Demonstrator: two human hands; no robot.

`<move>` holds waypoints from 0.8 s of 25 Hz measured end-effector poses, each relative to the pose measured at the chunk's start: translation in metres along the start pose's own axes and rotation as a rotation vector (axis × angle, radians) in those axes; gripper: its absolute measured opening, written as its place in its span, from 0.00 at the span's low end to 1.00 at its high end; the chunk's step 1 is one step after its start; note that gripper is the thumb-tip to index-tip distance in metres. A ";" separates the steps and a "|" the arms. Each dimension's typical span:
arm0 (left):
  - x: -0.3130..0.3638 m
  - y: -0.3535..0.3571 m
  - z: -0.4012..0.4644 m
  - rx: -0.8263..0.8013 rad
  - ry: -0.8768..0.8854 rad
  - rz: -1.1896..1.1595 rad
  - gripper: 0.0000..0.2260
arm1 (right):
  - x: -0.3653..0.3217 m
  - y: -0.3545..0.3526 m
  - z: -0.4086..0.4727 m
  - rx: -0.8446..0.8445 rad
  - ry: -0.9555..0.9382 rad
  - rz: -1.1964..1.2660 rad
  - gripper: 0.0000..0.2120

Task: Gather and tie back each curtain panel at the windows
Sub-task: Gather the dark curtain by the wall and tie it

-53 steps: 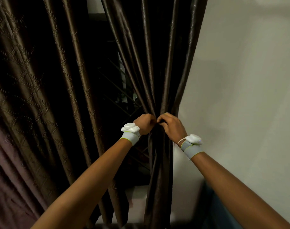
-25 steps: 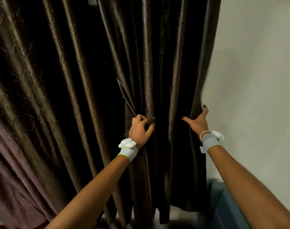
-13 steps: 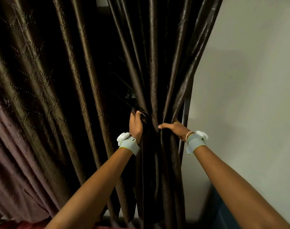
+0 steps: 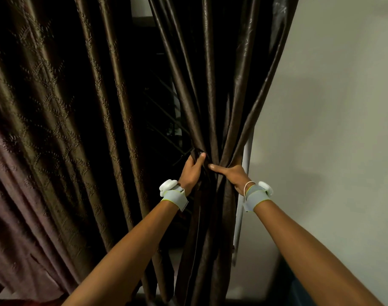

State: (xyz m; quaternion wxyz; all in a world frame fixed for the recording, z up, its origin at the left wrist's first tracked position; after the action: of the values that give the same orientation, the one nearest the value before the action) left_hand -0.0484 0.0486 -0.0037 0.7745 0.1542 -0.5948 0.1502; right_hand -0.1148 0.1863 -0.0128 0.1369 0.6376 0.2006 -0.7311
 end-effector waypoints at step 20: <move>-0.017 -0.031 0.008 0.007 -0.188 0.793 0.16 | -0.008 -0.004 -0.005 -0.086 0.068 -0.146 0.25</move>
State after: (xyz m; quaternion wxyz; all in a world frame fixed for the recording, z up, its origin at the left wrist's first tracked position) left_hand -0.0470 0.0161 -0.0203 0.5981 -0.0714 -0.6758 0.4248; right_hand -0.1106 0.1915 -0.0050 0.1036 0.6394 0.2823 -0.7077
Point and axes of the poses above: each hand's wrist, its own z-axis towards the middle knuckle, its own y-axis out of the palm, x = y × z, the point moved 8 cm from there along z, towards the middle knuckle, and after that the axes turned 4 degrees about -z, right-handed, at the moved point
